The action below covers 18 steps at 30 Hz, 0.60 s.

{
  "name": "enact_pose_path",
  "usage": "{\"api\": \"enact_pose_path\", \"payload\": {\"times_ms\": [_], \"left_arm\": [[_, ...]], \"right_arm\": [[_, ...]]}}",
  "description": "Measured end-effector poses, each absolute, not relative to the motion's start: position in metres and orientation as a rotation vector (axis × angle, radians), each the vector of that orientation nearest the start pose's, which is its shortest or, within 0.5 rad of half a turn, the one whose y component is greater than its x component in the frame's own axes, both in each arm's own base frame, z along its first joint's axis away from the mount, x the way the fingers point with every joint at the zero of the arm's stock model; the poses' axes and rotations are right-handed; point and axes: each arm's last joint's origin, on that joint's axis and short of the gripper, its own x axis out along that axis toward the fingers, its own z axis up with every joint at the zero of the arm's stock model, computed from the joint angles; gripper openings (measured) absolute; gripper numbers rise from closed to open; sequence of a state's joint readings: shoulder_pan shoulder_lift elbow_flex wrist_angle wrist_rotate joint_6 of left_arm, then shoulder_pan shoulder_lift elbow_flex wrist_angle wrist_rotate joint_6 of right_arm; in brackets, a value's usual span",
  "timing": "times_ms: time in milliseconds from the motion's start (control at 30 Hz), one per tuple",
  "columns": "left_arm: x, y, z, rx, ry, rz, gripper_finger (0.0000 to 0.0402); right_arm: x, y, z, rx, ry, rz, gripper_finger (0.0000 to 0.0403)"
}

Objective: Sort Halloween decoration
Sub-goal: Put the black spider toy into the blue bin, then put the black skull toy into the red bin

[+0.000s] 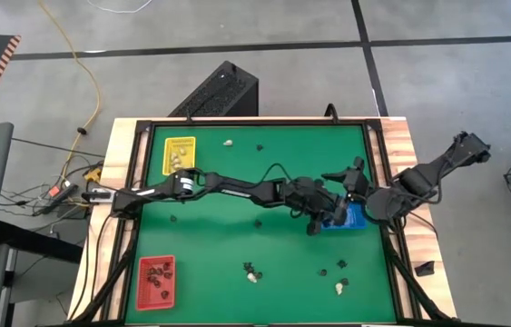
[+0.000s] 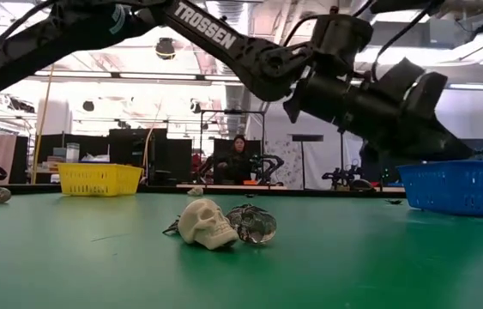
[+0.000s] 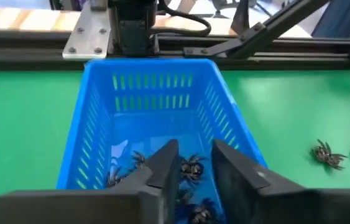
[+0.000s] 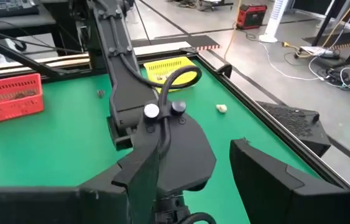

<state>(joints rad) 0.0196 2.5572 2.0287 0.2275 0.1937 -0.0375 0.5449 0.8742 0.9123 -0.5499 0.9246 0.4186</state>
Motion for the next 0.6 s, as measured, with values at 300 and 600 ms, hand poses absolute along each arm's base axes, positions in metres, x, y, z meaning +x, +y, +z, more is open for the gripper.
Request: {"api": "enact_pose_path", "payload": {"times_ms": [300, 600], "left_arm": [[0.544, 0.018, 0.192, 0.108, 0.627, -0.019, 0.0169], [0.452, 0.028, 0.245, 0.348, 1.083, 0.198, 0.0159]], "right_arm": [[0.154, 0.065, 0.332, 0.038, 0.308, -0.464, 0.0225], [0.146, 0.061, 0.319, -0.012, 0.433, -0.476, 0.0225]]}}
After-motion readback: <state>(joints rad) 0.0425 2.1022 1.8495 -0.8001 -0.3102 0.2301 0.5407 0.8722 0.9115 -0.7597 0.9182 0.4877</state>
